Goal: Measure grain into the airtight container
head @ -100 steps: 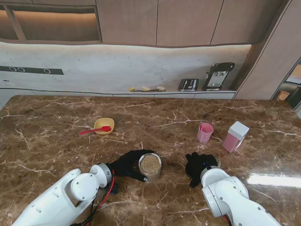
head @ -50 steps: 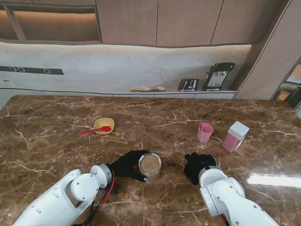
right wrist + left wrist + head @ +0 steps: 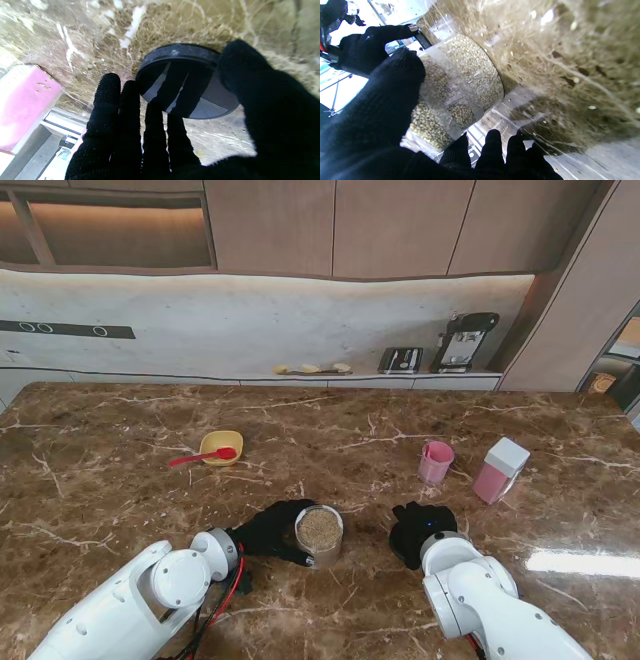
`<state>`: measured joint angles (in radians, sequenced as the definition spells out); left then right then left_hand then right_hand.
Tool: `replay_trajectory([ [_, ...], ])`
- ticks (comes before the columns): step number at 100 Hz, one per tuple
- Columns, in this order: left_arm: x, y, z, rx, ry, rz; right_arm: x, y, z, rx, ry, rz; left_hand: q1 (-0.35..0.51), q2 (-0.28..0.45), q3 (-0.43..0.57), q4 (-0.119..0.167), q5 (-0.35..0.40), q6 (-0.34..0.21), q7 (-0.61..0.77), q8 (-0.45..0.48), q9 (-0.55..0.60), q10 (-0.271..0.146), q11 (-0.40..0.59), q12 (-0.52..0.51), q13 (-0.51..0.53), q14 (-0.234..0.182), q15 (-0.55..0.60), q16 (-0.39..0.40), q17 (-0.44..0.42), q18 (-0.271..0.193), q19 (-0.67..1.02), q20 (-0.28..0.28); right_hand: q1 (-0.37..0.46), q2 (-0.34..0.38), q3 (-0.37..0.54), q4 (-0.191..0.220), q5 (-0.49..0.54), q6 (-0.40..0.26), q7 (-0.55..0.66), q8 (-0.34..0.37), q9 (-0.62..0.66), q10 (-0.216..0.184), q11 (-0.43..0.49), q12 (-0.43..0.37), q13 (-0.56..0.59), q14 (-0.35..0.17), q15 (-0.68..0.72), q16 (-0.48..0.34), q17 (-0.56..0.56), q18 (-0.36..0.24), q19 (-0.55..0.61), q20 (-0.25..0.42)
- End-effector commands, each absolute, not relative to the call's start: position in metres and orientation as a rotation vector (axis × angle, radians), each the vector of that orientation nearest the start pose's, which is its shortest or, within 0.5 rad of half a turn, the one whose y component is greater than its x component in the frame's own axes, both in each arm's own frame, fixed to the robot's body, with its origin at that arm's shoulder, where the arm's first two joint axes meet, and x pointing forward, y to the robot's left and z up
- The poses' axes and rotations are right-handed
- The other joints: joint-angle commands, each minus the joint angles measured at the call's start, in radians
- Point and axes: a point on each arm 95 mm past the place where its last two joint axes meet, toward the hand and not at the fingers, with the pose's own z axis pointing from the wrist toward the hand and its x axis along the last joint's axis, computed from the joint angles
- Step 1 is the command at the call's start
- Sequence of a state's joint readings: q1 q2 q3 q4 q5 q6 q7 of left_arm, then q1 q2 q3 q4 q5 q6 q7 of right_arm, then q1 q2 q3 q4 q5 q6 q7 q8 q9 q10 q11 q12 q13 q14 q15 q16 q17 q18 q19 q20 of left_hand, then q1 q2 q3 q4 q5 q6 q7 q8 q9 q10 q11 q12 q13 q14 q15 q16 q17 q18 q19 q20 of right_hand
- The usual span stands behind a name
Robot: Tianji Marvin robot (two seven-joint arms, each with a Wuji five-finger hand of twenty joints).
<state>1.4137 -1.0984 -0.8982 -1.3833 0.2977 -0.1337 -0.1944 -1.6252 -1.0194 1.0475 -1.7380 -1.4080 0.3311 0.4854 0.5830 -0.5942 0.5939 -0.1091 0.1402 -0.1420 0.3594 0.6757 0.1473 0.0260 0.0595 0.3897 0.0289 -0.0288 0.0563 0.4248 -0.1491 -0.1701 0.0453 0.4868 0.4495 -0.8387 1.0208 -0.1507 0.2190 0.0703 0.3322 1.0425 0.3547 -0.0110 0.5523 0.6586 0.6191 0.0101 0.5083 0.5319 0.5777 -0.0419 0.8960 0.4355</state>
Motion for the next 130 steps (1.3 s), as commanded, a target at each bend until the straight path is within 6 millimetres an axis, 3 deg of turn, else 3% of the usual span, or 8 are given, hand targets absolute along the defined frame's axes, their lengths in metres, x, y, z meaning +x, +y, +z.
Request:
replay_trajectory([
  [1,0.365,-0.068,-0.428,-1.998,1.782,-1.705,0.341,0.006,-0.386,1.233,1.891,0.675,0.043,0.065,0.058,0.028,-0.009,-0.069,0.071,-0.001,-0.03,-0.026,-0.019,0.012,0.012,0.106,0.029,0.017,0.078,0.218,0.135,0.128,-0.016,-0.033,0.041,-0.016,0.041,-0.027,0.004,-0.052,0.04,-0.028,-0.006,-0.017,0.033,-0.043,0.022,0.027,-0.006,-0.003,0.032,-0.012],
  [18,0.366,-0.069,-0.428,-1.995,1.78,-1.711,0.341,0.007,-0.389,1.226,1.897,0.68,0.04,0.07,0.054,0.029,-0.008,-0.064,0.064,-0.013,-0.03,-0.027,-0.02,0.01,0.012,0.104,0.029,0.018,0.078,0.218,0.136,0.131,0.009,-0.043,0.074,-0.012,0.07,-0.031,0.014,-0.058,0.07,-0.028,-0.002,-0.017,0.061,-0.047,0.032,0.031,0.017,-0.01,0.048,-0.009],
  [28,0.366,-0.069,-0.428,-1.996,1.776,-1.713,0.341,0.007,-0.391,1.23,1.904,0.692,0.041,0.075,0.053,0.03,-0.007,-0.064,0.063,-0.015,-0.03,-0.026,-0.019,0.009,0.012,0.104,0.03,0.019,0.078,0.219,0.137,0.133,0.055,0.029,0.08,0.025,0.099,-0.029,0.013,-0.086,0.099,-0.027,-0.017,-0.029,0.071,-0.042,0.021,0.024,0.024,-0.009,0.053,-0.019],
  [34,0.365,-0.069,-0.429,-1.998,1.775,-1.713,0.34,0.007,-0.392,1.231,1.913,0.699,0.039,0.077,0.051,0.031,-0.008,-0.062,0.063,-0.015,-0.03,-0.028,-0.019,0.01,0.012,0.104,0.03,0.019,0.078,0.219,0.138,0.134,0.064,0.041,0.085,0.042,0.113,-0.03,0.001,-0.12,0.118,-0.027,-0.043,-0.051,0.074,-0.039,0.012,0.018,0.021,-0.005,0.054,-0.026],
  [53,0.365,-0.069,-0.43,-2.0,1.772,-1.714,0.339,0.008,-0.396,1.22,1.928,0.705,0.039,0.081,0.046,0.033,-0.011,-0.058,0.058,-0.02,-0.03,-0.027,-0.019,0.01,0.012,0.101,0.029,0.018,0.078,0.218,0.138,0.135,0.056,0.002,0.067,0.026,0.196,-0.062,-0.075,-0.273,0.164,-0.016,-0.105,-0.106,0.073,-0.037,0.0,0.015,0.006,0.012,0.054,-0.027],
  [65,0.365,-0.069,-0.43,-1.994,1.773,-1.717,0.34,0.008,-0.399,1.2,1.911,0.733,0.038,0.085,0.04,0.034,-0.01,-0.059,0.053,-0.022,-0.03,-0.028,-0.019,0.009,0.012,0.1,0.028,0.017,0.078,0.217,0.139,0.137,0.062,-0.028,0.094,0.016,0.248,-0.105,0.012,-0.262,0.225,-0.034,-0.091,-0.097,0.119,-0.045,0.011,0.022,0.031,0.018,0.084,-0.015],
  [90,0.365,-0.069,-0.43,-1.995,1.768,-1.721,0.341,0.01,-0.402,1.168,1.886,0.816,0.039,0.088,0.033,0.036,-0.009,-0.057,0.05,-0.023,-0.03,-0.028,-0.019,0.008,0.012,0.1,0.028,0.017,0.078,0.22,0.139,0.137,0.072,-0.019,0.148,0.031,0.324,-0.165,0.101,-0.24,0.333,-0.065,-0.083,-0.088,0.19,-0.062,0.012,0.026,0.065,0.025,0.124,-0.009],
  [130,0.364,-0.068,-0.431,-1.998,1.766,-1.723,0.346,0.011,-0.383,1.165,1.847,0.966,0.037,0.09,0.03,0.038,-0.008,-0.053,0.043,-0.027,-0.03,-0.029,-0.02,0.007,0.012,0.101,0.028,0.017,0.078,0.22,0.139,0.137,0.062,0.026,0.173,0.043,0.352,-0.172,0.115,-0.25,0.387,-0.084,-0.102,-0.086,0.22,-0.064,-0.007,0.027,0.065,0.04,0.148,-0.006],
])
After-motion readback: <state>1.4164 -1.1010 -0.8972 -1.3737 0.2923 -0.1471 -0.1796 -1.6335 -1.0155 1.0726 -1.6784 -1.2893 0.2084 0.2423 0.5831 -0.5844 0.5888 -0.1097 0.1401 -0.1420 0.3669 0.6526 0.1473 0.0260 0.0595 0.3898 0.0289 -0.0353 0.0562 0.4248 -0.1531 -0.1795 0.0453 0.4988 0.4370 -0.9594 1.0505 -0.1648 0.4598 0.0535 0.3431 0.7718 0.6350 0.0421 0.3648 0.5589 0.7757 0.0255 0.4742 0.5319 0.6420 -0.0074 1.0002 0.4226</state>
